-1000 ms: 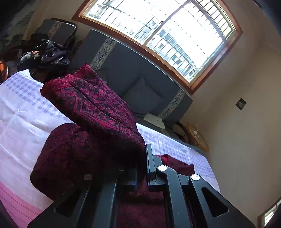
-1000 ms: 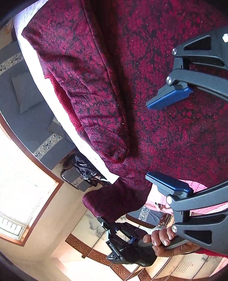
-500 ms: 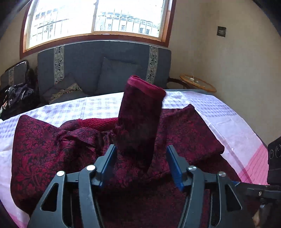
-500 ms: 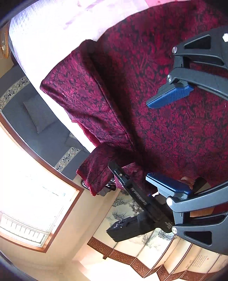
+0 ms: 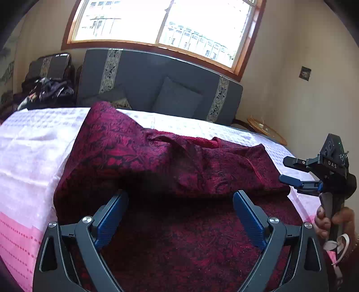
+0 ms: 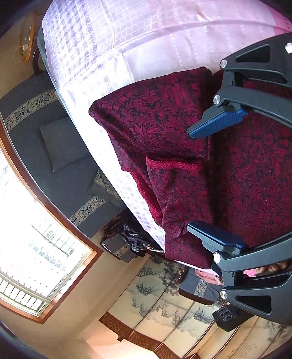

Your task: Fold small clothes

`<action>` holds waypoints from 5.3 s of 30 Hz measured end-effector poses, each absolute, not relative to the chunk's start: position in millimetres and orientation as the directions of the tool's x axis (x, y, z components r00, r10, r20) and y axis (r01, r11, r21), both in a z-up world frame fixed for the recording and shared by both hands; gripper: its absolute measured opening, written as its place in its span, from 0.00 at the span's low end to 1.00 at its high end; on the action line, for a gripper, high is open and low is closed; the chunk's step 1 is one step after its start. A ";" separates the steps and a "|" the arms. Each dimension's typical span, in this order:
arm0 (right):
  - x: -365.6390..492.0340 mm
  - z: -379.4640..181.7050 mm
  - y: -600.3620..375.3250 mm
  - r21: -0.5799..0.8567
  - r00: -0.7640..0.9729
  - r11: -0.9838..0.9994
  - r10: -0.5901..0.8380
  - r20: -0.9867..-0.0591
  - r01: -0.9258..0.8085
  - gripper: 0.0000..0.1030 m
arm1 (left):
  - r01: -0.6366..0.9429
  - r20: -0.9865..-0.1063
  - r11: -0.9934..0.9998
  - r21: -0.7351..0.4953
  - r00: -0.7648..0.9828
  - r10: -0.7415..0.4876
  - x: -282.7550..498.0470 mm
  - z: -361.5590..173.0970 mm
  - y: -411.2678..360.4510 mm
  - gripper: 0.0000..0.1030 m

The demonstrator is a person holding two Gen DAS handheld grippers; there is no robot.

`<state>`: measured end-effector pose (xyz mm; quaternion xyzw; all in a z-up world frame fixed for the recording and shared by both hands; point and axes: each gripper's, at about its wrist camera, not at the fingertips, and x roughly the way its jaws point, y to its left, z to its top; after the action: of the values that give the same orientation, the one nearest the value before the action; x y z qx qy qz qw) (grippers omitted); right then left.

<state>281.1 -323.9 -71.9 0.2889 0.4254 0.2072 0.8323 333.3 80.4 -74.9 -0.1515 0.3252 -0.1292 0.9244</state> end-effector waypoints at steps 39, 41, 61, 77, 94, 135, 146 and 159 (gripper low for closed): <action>321.6 -79.2 -353.4 0.419 0.618 0.904 0.379 -0.689 -0.087 0.04 | -0.149 -0.575 0.836 -0.527 0.787 -0.222 317.5 -108.0 130.2 0.92; 322.9 -75.3 -349.0 0.385 0.626 0.919 0.352 -0.696 -0.089 0.04 | -0.150 -0.576 0.836 -0.528 0.786 -0.223 317.9 -108.3 130.6 0.92; 324.6 -96.5 -342.8 0.316 0.580 0.947 0.290 -0.761 -0.059 0.11 | -0.163 -0.580 0.819 -0.551 0.780 -0.235 322.3 -114.2 139.1 0.93; 81.1 -58.5 -411.3 0.463 0.586 0.877 0.444 -0.678 -0.129 0.55 | 0.058 -0.612 0.825 -0.562 0.642 -0.462 186.5 -77.9 155.2 0.93; -7.2 -99.2 -387.9 0.569 0.538 0.811 0.543 -0.644 -0.137 0.53 | 0.137 -0.598 0.747 -0.651 0.515 -0.615 54.2 -97.3 160.3 0.93; 0.1 -119.9 -383.0 0.747 0.511 0.652 0.690 -0.512 -0.132 0.14 | 0.020 -0.491 0.592 -0.806 0.536 -0.686 42.3 -113.0 191.2 0.69; 1.6 -125.2 -382.4 0.745 0.488 0.650 0.703 -0.518 -0.147 0.16 | 0.085 -0.556 0.594 -0.800 0.267 -0.787 47.3 -110.8 174.2 0.72; 3.3 -122.9 -376.1 0.744 0.474 0.653 0.705 -0.527 -0.144 0.16 | 0.059 -0.584 0.669 -0.741 0.434 -0.685 58.2 -110.2 165.4 0.29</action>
<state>3.3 -376.1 -122.9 0.3203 0.4380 0.2663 0.7966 58.2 165.4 -110.2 -0.3294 0.4753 -0.2385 0.7802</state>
